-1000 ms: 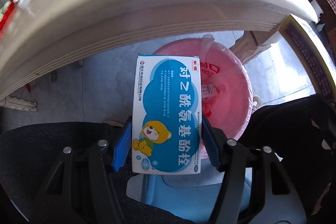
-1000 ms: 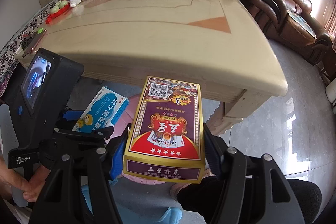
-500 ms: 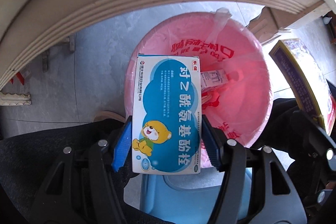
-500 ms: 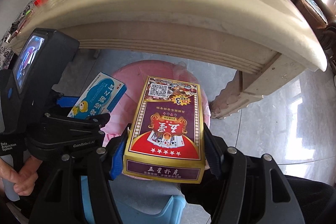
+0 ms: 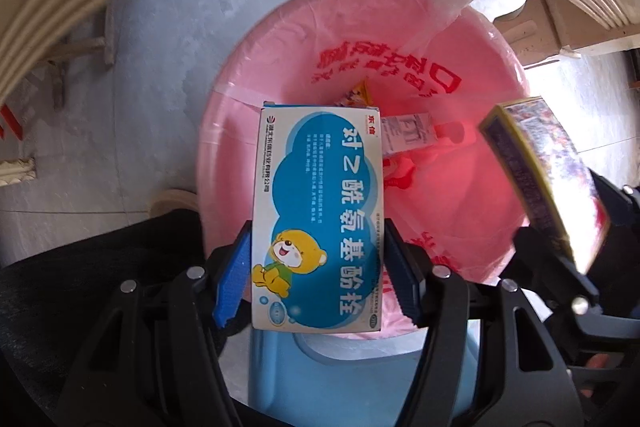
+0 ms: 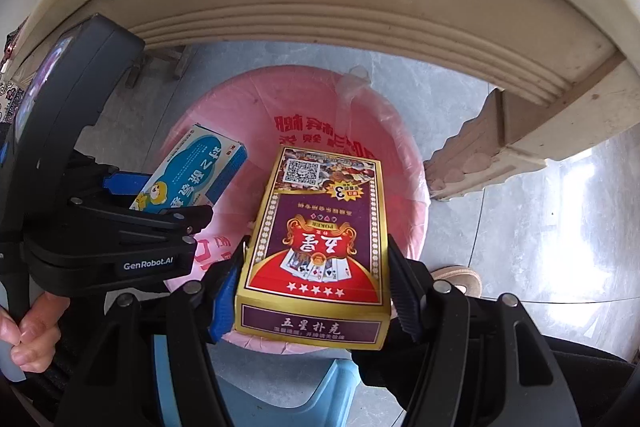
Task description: Collect trash
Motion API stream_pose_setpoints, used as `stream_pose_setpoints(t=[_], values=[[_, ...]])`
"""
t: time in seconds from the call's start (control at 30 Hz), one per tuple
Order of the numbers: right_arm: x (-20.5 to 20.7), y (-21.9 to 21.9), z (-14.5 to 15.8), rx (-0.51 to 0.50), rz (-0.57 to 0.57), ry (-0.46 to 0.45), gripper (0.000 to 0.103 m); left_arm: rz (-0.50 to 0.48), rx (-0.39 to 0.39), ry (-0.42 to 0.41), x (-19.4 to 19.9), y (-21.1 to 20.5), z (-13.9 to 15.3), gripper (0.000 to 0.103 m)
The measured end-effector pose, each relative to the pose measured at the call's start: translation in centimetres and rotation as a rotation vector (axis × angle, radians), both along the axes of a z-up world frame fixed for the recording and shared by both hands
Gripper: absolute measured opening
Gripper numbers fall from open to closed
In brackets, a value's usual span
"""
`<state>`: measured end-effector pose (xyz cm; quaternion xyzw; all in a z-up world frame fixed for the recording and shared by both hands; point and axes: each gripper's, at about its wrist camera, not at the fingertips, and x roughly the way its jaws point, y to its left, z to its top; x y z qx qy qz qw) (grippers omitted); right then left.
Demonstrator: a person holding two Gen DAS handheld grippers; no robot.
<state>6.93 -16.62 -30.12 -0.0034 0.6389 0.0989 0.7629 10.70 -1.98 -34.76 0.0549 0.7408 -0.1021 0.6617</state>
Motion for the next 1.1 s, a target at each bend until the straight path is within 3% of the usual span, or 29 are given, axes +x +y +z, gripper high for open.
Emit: stream_pose_setpoints(t=[0.53, 0.6, 0.67, 0.7, 1.1], values=[[0.8, 1.0, -2.7, 0.017, 0.043, 0.072, 0.063, 0.017, 0.047, 0.028, 1.1, -0.4, -1.8, 0.061], [1.0, 1.2, -3.1, 0.012, 0.051, 0.077, 0.068, 0.009, 0.051, 0.022, 1.0, -0.5, -1.7, 0.063], [1.0, 1.4, -3.3, -0.024, 0.056, 0.075, 0.084, 0.011, 0.067, 0.015, 1.1, -0.3, -1.6, 0.071], [0.9, 1.4, -3.2, -0.018, 0.062, 0.072, 0.087, 0.016, 0.075, 0.008, 1.2, -0.1, -1.6, 0.076], [0.6, 1.5, -2.3, -0.064, 0.058, 0.041, 0.092, 0.021, 0.097, -0.057, 0.6, 0.1, -0.2, 0.081]])
